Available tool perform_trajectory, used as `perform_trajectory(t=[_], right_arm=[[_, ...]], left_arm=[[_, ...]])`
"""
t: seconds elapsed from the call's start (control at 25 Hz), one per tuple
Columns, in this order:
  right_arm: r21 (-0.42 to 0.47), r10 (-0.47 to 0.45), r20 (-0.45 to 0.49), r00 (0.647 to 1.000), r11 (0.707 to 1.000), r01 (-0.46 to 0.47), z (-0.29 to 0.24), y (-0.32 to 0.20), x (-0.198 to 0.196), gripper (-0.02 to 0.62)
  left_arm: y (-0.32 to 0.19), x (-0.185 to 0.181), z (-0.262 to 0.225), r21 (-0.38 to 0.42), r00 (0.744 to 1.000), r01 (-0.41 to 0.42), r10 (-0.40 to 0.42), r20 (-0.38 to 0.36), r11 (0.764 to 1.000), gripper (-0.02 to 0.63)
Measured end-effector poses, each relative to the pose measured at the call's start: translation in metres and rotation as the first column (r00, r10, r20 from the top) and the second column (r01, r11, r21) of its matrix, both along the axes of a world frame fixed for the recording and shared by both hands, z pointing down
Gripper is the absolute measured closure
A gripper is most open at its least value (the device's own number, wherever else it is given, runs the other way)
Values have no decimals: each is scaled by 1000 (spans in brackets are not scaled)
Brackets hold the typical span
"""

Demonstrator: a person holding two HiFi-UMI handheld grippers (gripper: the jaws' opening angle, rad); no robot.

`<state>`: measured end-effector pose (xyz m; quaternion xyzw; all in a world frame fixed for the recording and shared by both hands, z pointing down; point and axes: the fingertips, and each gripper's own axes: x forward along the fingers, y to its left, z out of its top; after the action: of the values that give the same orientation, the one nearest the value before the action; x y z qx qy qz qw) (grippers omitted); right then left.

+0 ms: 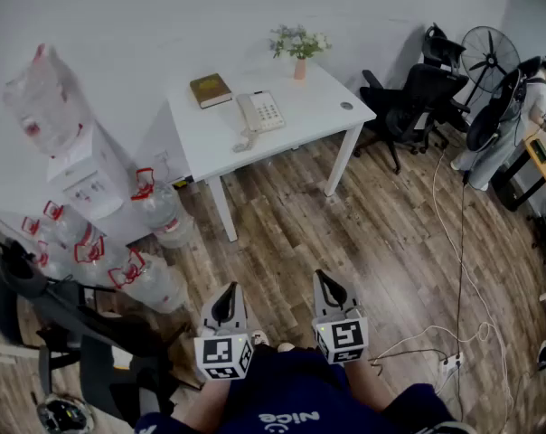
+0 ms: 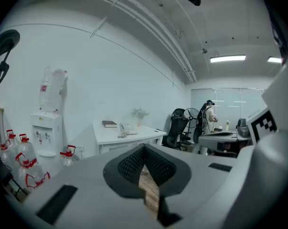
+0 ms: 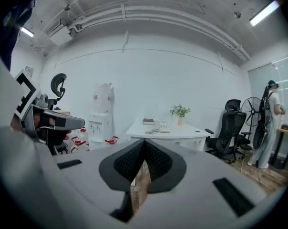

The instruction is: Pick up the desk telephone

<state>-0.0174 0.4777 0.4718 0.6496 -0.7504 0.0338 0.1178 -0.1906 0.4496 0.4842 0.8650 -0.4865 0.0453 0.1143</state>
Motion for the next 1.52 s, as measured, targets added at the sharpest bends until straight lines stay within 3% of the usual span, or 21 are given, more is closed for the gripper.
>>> perform_trajectory(t=[0.32, 0.68, 0.84, 1.12, 1.52], right_arm=[[6, 23, -11, 1000, 1000, -23, 1, -11, -4, 574], [12, 52, 1, 999, 999, -52, 5, -30, -13, 572], [-25, 49, 7, 999, 999, -48, 15, -33, -15, 572], [-43, 10, 9, 1000, 999, -10, 25, -64, -14, 572], [-41, -71, 44, 997, 997, 72, 27, -154, 36, 572]], left_arm=[[-19, -20, -3, 27, 1000, 3, -2, -24, 1000, 589], [-51, -35, 12, -10, 998, 0, -1, -68, 1000, 589], [-57, -33, 14, -20, 997, -17, 15, -70, 1000, 589], [-77, -6, 34, -89, 994, -111, 109, -22, 990, 589], [-151, 42, 26, -77, 998, -60, 60, 0, 995, 589]])
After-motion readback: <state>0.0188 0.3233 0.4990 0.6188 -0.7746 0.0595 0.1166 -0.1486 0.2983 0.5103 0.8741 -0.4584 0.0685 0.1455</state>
